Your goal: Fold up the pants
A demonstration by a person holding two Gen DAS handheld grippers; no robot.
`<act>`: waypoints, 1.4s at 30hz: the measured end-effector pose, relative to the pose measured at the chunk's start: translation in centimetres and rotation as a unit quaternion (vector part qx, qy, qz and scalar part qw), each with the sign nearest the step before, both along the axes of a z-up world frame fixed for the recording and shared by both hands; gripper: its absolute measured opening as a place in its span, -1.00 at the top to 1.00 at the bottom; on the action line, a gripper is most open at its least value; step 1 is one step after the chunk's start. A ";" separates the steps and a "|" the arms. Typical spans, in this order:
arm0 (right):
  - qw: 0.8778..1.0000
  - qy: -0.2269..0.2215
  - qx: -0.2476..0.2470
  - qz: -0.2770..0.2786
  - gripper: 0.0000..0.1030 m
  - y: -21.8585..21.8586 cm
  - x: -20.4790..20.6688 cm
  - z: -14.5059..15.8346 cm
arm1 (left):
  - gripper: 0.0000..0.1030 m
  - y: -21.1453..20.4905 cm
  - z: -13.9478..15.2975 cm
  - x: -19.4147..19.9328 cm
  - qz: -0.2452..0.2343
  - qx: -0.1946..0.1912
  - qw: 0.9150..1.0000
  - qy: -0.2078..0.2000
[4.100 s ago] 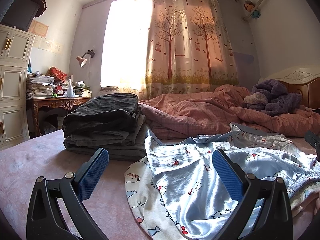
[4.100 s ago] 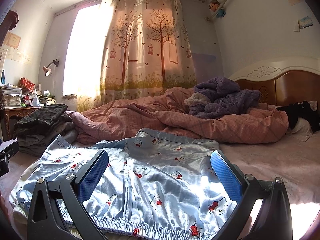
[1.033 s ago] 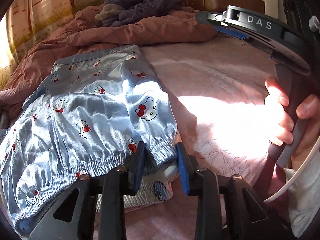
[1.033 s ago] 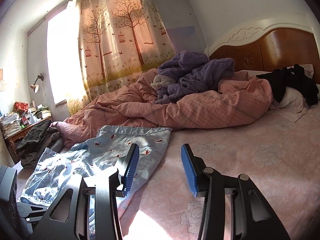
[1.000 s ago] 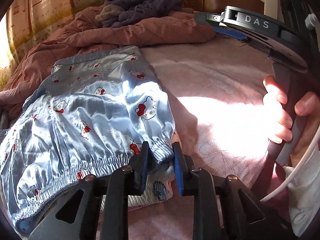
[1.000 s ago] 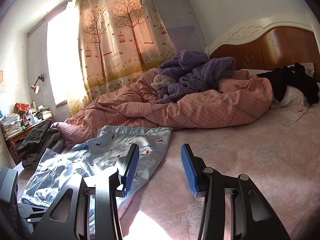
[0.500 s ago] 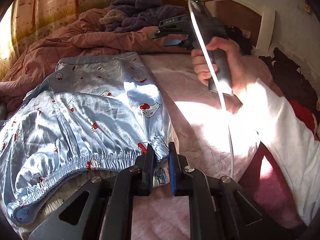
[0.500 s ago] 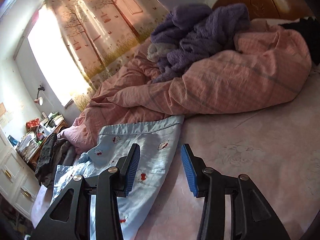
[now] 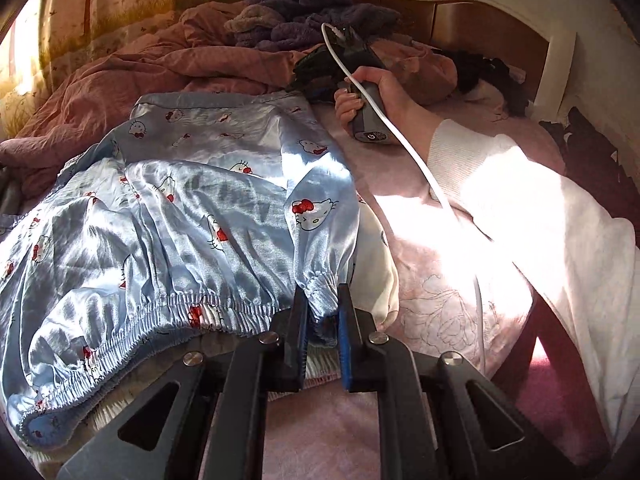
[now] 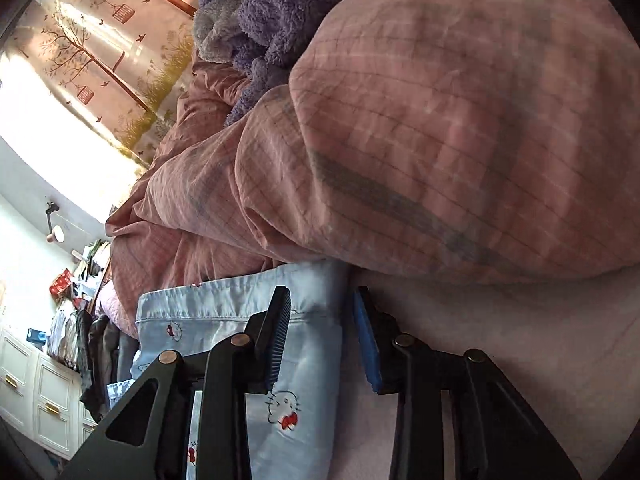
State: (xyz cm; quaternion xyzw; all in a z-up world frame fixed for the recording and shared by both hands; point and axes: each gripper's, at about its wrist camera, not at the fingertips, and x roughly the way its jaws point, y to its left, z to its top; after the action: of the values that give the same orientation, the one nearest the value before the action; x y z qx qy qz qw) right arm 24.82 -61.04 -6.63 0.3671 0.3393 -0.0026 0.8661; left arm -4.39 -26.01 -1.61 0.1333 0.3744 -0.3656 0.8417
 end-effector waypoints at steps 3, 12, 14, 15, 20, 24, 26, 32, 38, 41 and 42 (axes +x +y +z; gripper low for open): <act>1.000 0.010 -0.018 0.005 0.82 0.5 0.7 0.0 | 0.84 0.2 0.2 -0.2 -0.009 -0.012 1.000 0.008; 0.995 -0.026 -0.093 -0.033 0.94 1.0 -2.6 3.9 | 0.86 -0.7 1.9 -3.3 -0.052 -0.023 0.998 -0.001; 0.994 -0.026 -0.098 -0.041 0.94 0.4 -3.7 4.6 | 0.86 -0.9 2.3 -4.0 -0.061 -0.022 0.998 -0.009; 0.993 -0.026 -0.104 -0.045 0.94 0.0 -4.4 5.1 | 0.86 -1.1 2.5 -4.4 -0.068 -0.023 0.997 -0.009; 0.988 -0.028 -0.139 -0.068 1.00 -2.3 -7.7 7.5 | 0.86 -2.0 3.2 -7.1 -0.108 -0.029 0.994 -0.010; 0.988 -0.025 -0.129 -0.076 1.00 -4.6 -10.4 8.0 | 0.85 -2.0 3.3 -8.0 -0.113 -0.022 0.993 -0.007; 0.988 -0.019 -0.132 -0.073 1.00 -4.6 -11.1 7.6 | 0.78 -1.8 2.9 -7.8 -0.104 -0.009 0.994 -0.020; 0.990 -0.037 -0.131 -0.045 1.00 -1.7 -11.6 6.7 | 0.25 2.2 3.7 -6.9 -0.062 -0.006 0.996 -0.062; 0.973 -0.078 -0.212 0.050 1.00 7.0 -10.8 10.3 | -0.08 8.6 6.3 -3.4 0.030 -0.024 0.994 -0.099; 0.964 -0.110 -0.233 0.072 1.00 11.2 -11.1 12.9 | -0.08 11.7 7.5 -0.1 0.096 -0.023 0.986 -0.137; 0.961 -0.118 -0.236 0.077 1.00 12.5 -11.2 13.6 | -0.08 12.9 8.0 1.7 0.128 -0.018 0.979 -0.159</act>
State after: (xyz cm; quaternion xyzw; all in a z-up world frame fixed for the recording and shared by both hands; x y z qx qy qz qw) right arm 13.59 -48.50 6.99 0.1224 0.2521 0.0276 0.9595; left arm -2.71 -13.09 6.34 0.1258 0.2427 -0.2358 0.9326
